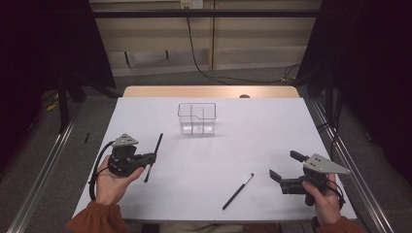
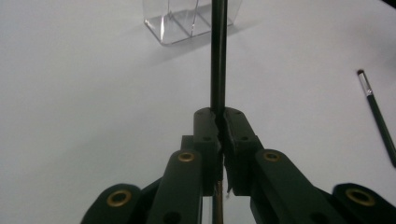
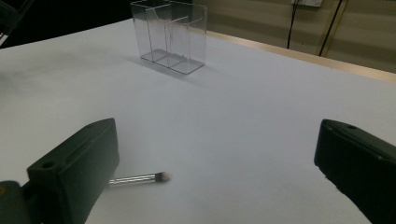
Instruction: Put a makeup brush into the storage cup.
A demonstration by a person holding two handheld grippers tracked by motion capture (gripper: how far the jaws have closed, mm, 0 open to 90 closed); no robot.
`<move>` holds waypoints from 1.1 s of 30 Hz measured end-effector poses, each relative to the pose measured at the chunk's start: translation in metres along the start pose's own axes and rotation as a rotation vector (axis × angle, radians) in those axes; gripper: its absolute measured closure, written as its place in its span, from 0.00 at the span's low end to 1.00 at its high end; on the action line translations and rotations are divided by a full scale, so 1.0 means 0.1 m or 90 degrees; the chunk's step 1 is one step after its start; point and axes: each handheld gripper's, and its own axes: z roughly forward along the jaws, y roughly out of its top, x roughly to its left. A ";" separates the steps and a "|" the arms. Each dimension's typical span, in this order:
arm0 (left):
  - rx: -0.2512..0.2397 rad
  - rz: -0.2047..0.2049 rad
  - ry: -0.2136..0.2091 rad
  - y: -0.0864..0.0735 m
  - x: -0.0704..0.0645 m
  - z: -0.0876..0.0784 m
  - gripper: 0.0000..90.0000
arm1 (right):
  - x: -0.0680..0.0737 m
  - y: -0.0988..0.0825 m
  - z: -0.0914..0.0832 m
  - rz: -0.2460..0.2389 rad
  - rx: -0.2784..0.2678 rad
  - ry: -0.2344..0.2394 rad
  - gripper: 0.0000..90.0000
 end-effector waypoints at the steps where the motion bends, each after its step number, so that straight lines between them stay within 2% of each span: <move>1: -0.017 0.004 -0.002 0.01 -0.03 0.00 0.94 | 0.00 0.00 0.00 -0.001 0.000 0.000 0.00; 4: -0.033 0.014 -0.001 0.02 -0.04 -0.02 0.94 | 0.00 0.00 0.00 -0.001 0.000 0.000 0.00; 5: -0.069 0.032 -0.010 0.03 -0.05 -0.04 0.94 | 0.00 0.00 0.00 0.000 0.000 0.000 0.00; 6: -0.087 0.035 -0.004 0.03 -0.05 -0.05 0.94 | 0.00 0.00 0.00 -0.001 0.000 0.000 0.00; 7: -0.087 0.035 -0.004 0.03 -0.05 -0.05 0.94 | 0.00 0.00 0.00 -0.001 0.000 0.000 0.00; 9: -0.117 0.039 -0.015 0.04 -0.02 -0.07 0.94 | 0.00 0.00 0.00 0.001 0.000 0.000 0.00; 11: -0.141 0.039 -0.015 0.05 -0.01 -0.08 0.94 | 0.00 0.00 0.00 0.001 0.000 -0.001 0.00; 12: -0.150 0.048 -0.017 0.06 -0.01 -0.09 0.94 | 0.00 0.00 0.00 0.001 0.000 0.000 0.00; 14: -0.158 0.056 -0.012 0.06 -0.01 -0.09 0.94 | 0.00 0.00 0.00 0.001 0.000 0.000 0.00; 18: -0.167 0.056 -0.021 0.07 -0.03 -0.08 0.94 | 0.00 0.00 0.00 0.000 0.002 0.000 0.00; 19: -0.175 0.066 -0.031 0.08 -0.05 -0.07 0.94 | 0.00 0.00 0.00 0.001 0.002 0.000 0.00; 20: -0.175 0.066 -0.031 0.08 -0.05 -0.07 0.94 | 0.00 0.00 0.00 0.001 0.001 0.000 0.00; 23: -0.175 0.087 -0.044 0.10 -0.11 -0.05 0.94 | 0.00 0.00 0.00 0.000 0.001 0.000 0.00; 27: -0.174 0.086 -0.065 0.13 -0.16 -0.02 0.94 | 0.00 0.00 0.00 0.000 0.001 0.001 0.00; 30: -0.170 0.097 -0.076 0.17 -0.19 0.00 0.94 | 0.00 0.00 0.00 0.001 0.001 0.000 0.00; 33: -0.170 0.110 -0.104 0.20 -0.24 0.04 0.94 | 0.00 0.00 0.00 0.000 0.001 0.001 0.00</move>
